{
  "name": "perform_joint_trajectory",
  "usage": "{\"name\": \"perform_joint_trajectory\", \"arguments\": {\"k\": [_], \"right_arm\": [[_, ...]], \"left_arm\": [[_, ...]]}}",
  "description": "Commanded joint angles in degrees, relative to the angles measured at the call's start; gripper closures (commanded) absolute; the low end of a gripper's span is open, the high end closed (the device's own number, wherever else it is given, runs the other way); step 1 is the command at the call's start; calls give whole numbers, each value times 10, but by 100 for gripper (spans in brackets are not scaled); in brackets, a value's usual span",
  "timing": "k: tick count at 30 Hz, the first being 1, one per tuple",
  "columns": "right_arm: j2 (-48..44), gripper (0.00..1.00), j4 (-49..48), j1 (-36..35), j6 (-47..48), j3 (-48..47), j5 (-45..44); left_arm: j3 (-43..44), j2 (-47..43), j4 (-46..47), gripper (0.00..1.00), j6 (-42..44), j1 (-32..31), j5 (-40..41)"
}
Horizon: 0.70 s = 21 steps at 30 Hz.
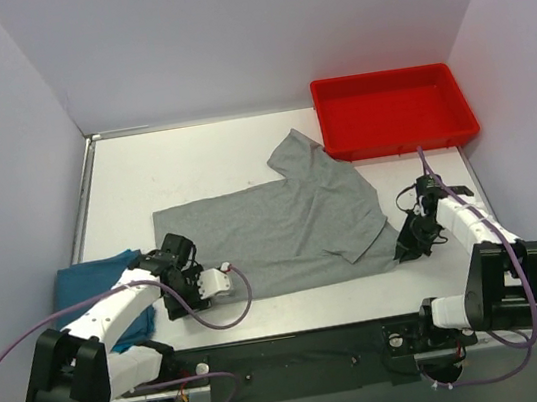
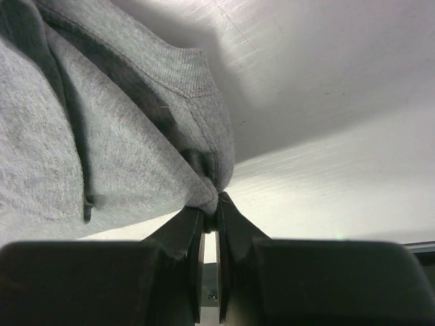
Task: Fold and stack the t-shirts
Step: Fold the flattened tshirt in 1/3 of the way
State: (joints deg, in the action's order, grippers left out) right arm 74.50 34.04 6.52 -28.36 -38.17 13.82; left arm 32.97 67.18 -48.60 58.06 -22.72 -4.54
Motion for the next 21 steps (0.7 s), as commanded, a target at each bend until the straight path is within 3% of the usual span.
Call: {"name": "perform_joint_trajectory", "arguments": {"k": [1,3,7,13,18,19,20,21], "right_arm": [[4,100,24,11,7,-20,-16],[3,100,24,18,7,-19,-15],[-4,100,32,40,3,-12,-17],[-4,100,56,36,-10,-4,-22],[15,100,73,7,-23,-5,-6],[19,100,79,2,-30,-8,-2],[25,100,80,-4,-32,-7,5],[28,100,82,-5,-35,-5,4]], "left_arm": [[-25,-9,83,48,-37,-4,18],[-37,-15,94,100,-29,-4,40],[-34,-55,61,100,41,7,104],[-53,-138,7,100,222,48,153],[-63,-168,-33,100,238,46,117],[-62,-170,-40,96,237,44,109],[-58,-166,-44,77,235,44,100],[-56,-165,-52,68,232,45,98]]}}
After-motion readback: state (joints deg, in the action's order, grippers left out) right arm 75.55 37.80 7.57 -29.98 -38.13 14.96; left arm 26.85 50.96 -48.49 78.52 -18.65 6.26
